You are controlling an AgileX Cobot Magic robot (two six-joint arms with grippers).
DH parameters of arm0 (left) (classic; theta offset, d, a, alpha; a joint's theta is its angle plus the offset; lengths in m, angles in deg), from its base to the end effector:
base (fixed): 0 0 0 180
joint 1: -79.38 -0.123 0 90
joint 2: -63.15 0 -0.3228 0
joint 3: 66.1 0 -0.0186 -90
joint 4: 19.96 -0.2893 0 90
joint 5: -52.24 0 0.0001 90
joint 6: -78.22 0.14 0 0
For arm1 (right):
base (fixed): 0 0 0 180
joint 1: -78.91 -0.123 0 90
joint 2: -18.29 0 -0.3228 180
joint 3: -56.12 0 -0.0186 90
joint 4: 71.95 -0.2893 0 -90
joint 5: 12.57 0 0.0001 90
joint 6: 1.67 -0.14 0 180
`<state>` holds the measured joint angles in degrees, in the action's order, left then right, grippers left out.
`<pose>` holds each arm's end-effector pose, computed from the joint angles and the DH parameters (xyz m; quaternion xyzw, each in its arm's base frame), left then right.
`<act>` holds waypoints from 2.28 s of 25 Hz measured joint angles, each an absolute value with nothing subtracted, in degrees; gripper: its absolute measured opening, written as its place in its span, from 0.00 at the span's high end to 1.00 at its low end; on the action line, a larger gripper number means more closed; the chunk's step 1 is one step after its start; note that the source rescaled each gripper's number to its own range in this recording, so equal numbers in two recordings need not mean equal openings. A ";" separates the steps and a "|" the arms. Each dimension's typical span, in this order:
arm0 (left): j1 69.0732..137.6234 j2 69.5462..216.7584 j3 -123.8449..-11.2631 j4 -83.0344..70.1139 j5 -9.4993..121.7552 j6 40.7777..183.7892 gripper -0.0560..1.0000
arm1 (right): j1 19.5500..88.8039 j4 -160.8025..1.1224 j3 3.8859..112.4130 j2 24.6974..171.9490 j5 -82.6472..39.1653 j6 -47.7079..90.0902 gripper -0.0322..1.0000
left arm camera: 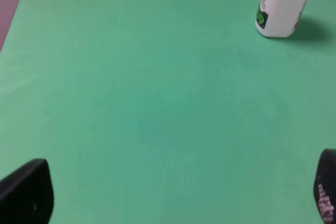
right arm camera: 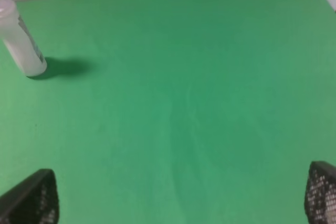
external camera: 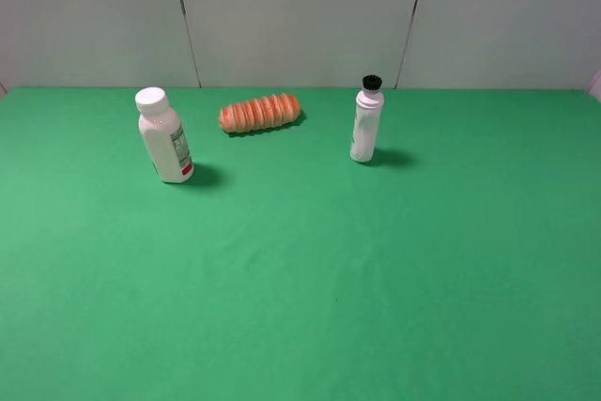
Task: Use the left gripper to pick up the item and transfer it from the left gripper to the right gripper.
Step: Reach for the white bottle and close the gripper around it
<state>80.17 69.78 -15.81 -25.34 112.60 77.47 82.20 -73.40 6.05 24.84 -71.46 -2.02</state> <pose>0.0359 0.0109 0.2700 -0.0011 0.8530 0.0399 0.5204 0.0371 0.0009 0.2742 0.0266 0.8453 -0.0010 0.5336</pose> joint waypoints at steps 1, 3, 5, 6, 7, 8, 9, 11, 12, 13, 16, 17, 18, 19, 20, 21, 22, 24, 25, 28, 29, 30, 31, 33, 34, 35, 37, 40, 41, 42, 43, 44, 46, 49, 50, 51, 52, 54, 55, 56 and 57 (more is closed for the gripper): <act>80.17 69.78 -15.81 -25.34 112.60 77.47 0.00 | 82.20 -73.40 6.05 24.84 -71.46 -2.02 0.00; 80.17 69.78 -15.81 -25.34 112.60 77.47 0.00 | 82.20 -73.40 6.05 24.84 -71.46 -2.02 0.00; 80.17 69.78 -15.81 -25.34 112.60 77.47 0.00 | 82.20 -73.40 6.05 24.84 -71.46 -2.02 0.00; 80.17 69.78 -15.81 -25.34 112.60 77.47 0.00 | 82.20 -73.40 6.05 24.84 -71.46 -2.02 0.00; 80.17 69.78 -15.81 -25.34 112.60 77.47 0.00 | 82.20 -73.40 6.05 24.84 -71.46 -2.02 0.00; 80.17 69.78 -15.81 -25.34 112.60 77.47 0.00 | 82.20 -73.40 6.05 24.84 -71.46 -2.02 0.00; 80.17 69.78 -15.81 -25.34 112.60 77.47 0.00 | 82.20 -73.40 6.05 24.84 -71.46 -2.02 0.00; 80.17 69.78 -15.81 -25.34 112.60 77.47 0.00 | 82.20 -73.40 6.05 24.84 -71.46 -2.02 0.00; 80.17 69.78 -15.81 -25.34 112.60 77.47 0.00 | 82.20 -73.40 6.05 24.84 -71.46 -2.02 0.00; 80.17 69.78 -15.81 -25.34 112.60 77.47 0.00 | 82.20 -73.40 6.05 24.84 -71.46 -2.02 0.00; 80.17 69.78 -15.81 -25.34 112.60 77.47 0.00 | 82.20 -73.40 6.05 24.84 -71.46 -2.02 0.00; 80.17 69.78 -15.81 -25.34 112.60 77.47 0.00 | 82.20 -73.40 6.05 24.84 -71.46 -2.02 0.00; 80.17 69.78 -15.81 -25.34 112.60 77.47 0.00 | 82.20 -73.40 6.05 24.84 -71.46 -2.02 0.00; 80.17 69.78 -15.81 -25.34 112.60 77.47 0.00 | 82.20 -73.40 6.05 24.84 -71.46 -2.02 0.00; 80.17 69.78 -15.81 -25.34 112.60 77.47 0.00 | 82.20 -73.40 6.05 24.84 -71.46 -2.02 0.00; 80.17 69.78 -15.81 -25.34 112.60 77.47 0.00 | 82.20 -73.40 6.05 24.84 -71.46 -2.02 0.00; 80.17 69.78 -15.81 -25.34 112.60 77.47 0.00 | 82.20 -73.40 6.05 24.84 -71.46 -2.02 0.00; 80.17 69.78 -15.81 -25.34 112.60 77.47 0.00 | 82.20 -73.40 6.05 24.84 -71.46 -2.02 0.00; 80.17 69.78 -15.81 -25.34 112.60 77.47 0.00 | 82.20 -73.40 6.05 24.84 -71.46 -2.02 0.00; 80.17 69.78 -15.81 -25.34 112.60 77.47 0.00 | 82.20 -73.40 6.05 24.84 -71.46 -2.02 0.00; 80.17 69.78 -15.81 -25.34 112.60 77.47 0.00 | 82.20 -73.40 6.05 24.84 -71.46 -2.02 0.00; 80.17 69.78 -15.81 -25.34 112.60 77.47 0.00 | 82.20 -73.40 6.05 24.84 -71.46 -2.02 0.00; 80.17 69.78 -15.81 -25.34 112.60 77.47 0.00 | 82.20 -73.40 6.05 24.84 -71.46 -2.02 0.00; 80.17 69.78 -15.81 -25.34 112.60 77.47 0.00 | 82.20 -73.40 6.05 24.84 -71.46 -2.02 0.00; 80.17 69.78 -15.81 -25.34 112.60 77.47 0.00 | 82.20 -73.40 6.05 24.84 -71.46 -2.02 0.00; 80.17 69.78 -15.81 -25.34 112.60 77.47 0.00 | 82.20 -73.40 6.05 24.84 -71.46 -2.02 0.00; 80.17 69.78 -15.90 -25.28 112.60 77.47 0.00 | 82.20 -73.40 6.05 24.84 -71.46 -2.02 0.00; 80.17 70.59 -17.50 -24.88 113.06 77.47 0.00 | 82.20 -73.40 6.05 24.84 -71.46 -2.02 0.00; 80.17 71.46 -18.28 -24.65 113.21 77.47 0.00 | 82.20 -73.40 6.05 24.84 -71.46 -2.02 0.00; 80.17 72.86 -19.31 -24.45 113.57 77.47 0.00 | 82.20 -73.40 6.05 24.84 -71.46 -2.02 0.00; 80.17 74.50 -20.38 -24.32 114.03 77.47 0.00 | 82.20 -73.40 6.05 24.84 -71.46 -2.02 0.00; 80.17 76.31 -21.47 -24.21 114.30 77.47 0.00 | 82.20 -73.40 6.05 24.84 -71.46 -2.02 0.00; 80.17 79.93 -23.48 -24.08 114.51 77.47 0.00 | 82.20 -73.40 6.05 24.84 -71.46 -2.02 0.00; 80.17 85.84 -26.73 -23.89 114.51 77.49 0.00 | 82.20 -73.40 6.05 24.84 -71.46 -2.02 0.00; 80.17 87.94 -27.94 -23.89 114.51 77.49 0.00 | 82.20 -73.40 6.05 24.84 -71.46 -2.02 0.00; 80.17 90.07 -29.21 -23.89 114.51 77.49 0.00 | 82.20 -73.40 6.05 24.84 -71.46 -2.02 0.00; 80.17 91.84 -30.31 -23.89 114.51 77.49 0.00 | 82.20 -73.40 6.05 24.84 -71.46 -2.02 0.00; 80.17 96.03 -33.00 -23.89 114.51 77.49 0.00 | 82.20 -73.40 6.05 24.84 -71.46 -2.02 0.00; 80.17 97.72 -34.31 -23.89 114.51 77.49 0.00 | 82.20 -73.40 6.05 24.84 -71.46 -2.02 0.00; 80.17 99.70 -35.36 -23.89 114.45 77.49 0.00 | 82.20 -73.40 6.05 24.84 -71.46 -2.02 0.00; 80.17 101.69 -36.54 -23.89 114.45 77.55 0.00 | 82.20 -73.40 6.05 24.84 -71.46 -2.02 0.00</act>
<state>80.17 101.69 -36.54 -23.89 114.45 77.55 82.20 -73.40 6.05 24.84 -71.46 -2.02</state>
